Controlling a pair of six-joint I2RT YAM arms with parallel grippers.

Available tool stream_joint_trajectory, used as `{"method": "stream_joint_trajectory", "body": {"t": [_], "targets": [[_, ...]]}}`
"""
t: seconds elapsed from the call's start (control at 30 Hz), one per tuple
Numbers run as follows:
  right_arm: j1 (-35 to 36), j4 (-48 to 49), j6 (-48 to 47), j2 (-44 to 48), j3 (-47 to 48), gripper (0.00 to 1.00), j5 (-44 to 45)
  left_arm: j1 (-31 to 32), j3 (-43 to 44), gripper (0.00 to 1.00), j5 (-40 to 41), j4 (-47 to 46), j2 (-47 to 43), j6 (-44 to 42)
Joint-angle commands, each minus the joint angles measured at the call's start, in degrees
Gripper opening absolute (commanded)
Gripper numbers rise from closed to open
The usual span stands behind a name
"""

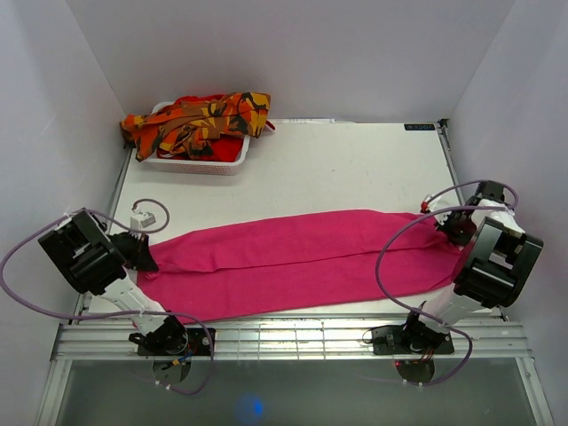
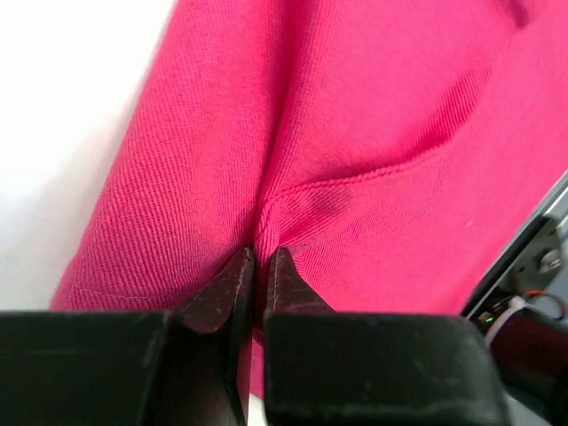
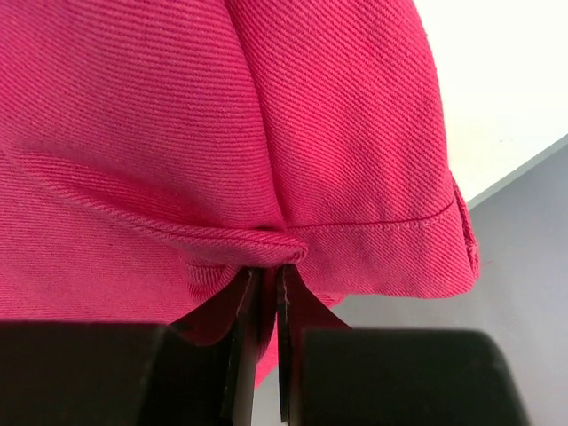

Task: Fold and stack the trousers
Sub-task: Fold the trousers

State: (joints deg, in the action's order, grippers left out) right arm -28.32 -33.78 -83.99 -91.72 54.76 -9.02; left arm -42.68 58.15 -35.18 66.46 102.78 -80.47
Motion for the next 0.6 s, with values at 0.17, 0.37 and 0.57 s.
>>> {"method": "stream_joint_trajectory", "body": {"t": [0.17,0.37,0.57], "targets": [[6.25,-2.43,3.74,-2.85,3.77,0.08,1.28,10.15,16.19,0.0,7.85,-27.35,10.77,18.23],[6.34,-3.22,6.38,-5.13,13.42,0.08,0.85,11.21,26.11,0.0,3.64,-25.6,11.74,21.83],[5.82,-9.1,6.29,-4.35,24.93,0.08,-1.96,9.73,35.27,0.0,-1.55,-23.04,8.5,24.48]]}}
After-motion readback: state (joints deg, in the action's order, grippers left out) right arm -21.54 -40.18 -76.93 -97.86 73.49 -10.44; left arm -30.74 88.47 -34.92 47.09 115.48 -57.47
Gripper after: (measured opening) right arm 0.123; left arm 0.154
